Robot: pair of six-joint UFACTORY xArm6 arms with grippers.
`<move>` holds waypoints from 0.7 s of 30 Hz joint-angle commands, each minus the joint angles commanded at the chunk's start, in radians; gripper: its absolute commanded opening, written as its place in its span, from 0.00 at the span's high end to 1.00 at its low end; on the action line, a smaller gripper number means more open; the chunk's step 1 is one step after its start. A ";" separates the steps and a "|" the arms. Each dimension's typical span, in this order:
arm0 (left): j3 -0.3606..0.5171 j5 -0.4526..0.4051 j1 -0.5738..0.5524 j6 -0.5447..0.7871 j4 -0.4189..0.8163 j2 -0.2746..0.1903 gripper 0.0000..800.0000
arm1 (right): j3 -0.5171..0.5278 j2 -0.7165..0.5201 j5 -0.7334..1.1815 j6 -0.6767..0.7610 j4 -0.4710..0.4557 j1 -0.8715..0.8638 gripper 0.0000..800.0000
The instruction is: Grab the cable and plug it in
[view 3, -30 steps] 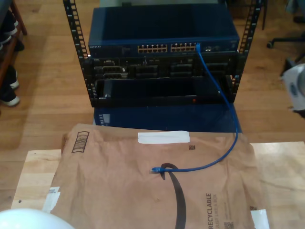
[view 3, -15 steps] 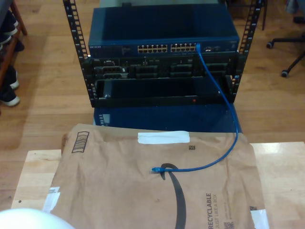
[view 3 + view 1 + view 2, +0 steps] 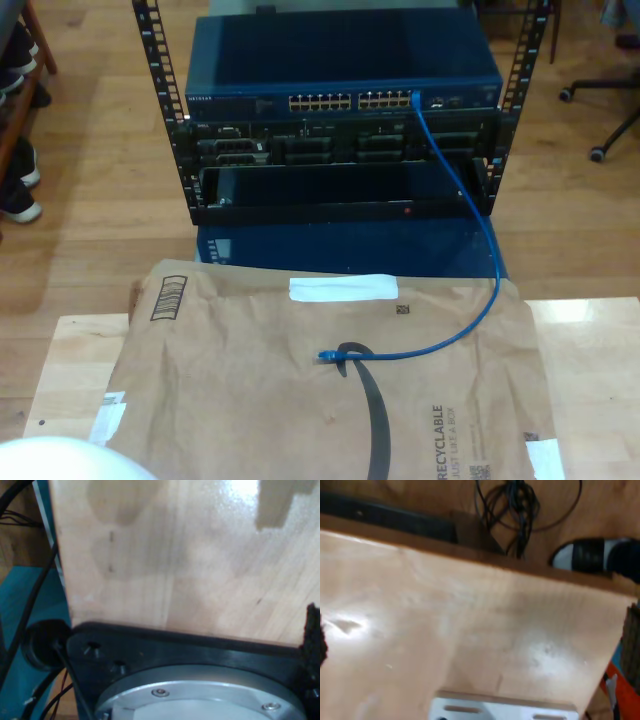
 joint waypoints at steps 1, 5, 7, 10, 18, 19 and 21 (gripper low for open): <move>0.000 0.000 0.002 0.000 0.000 0.000 0.00 | 0.017 0.005 -0.003 -0.015 0.000 -0.023 0.01; 0.000 0.000 0.000 0.000 0.000 0.000 0.00 | 0.055 0.029 -0.005 -0.072 0.003 -0.094 0.01; 0.000 0.000 0.000 0.000 0.000 0.000 0.00 | 0.078 0.044 -0.032 -0.072 0.006 -0.101 0.01; 0.000 0.000 0.000 0.000 0.000 0.000 0.00 | 0.109 0.083 -0.098 -0.072 0.006 -0.109 0.01; 0.000 0.000 0.000 0.000 0.000 0.000 0.00 | 0.155 0.147 -0.190 -0.071 0.008 -0.132 0.00; 0.000 0.000 0.000 0.000 0.000 0.000 0.00 | 0.155 0.147 -0.190 -0.069 0.008 -0.132 0.00; 0.000 0.002 0.000 0.000 0.000 0.000 0.00 | 0.157 0.147 -0.190 -0.069 0.008 -0.132 0.00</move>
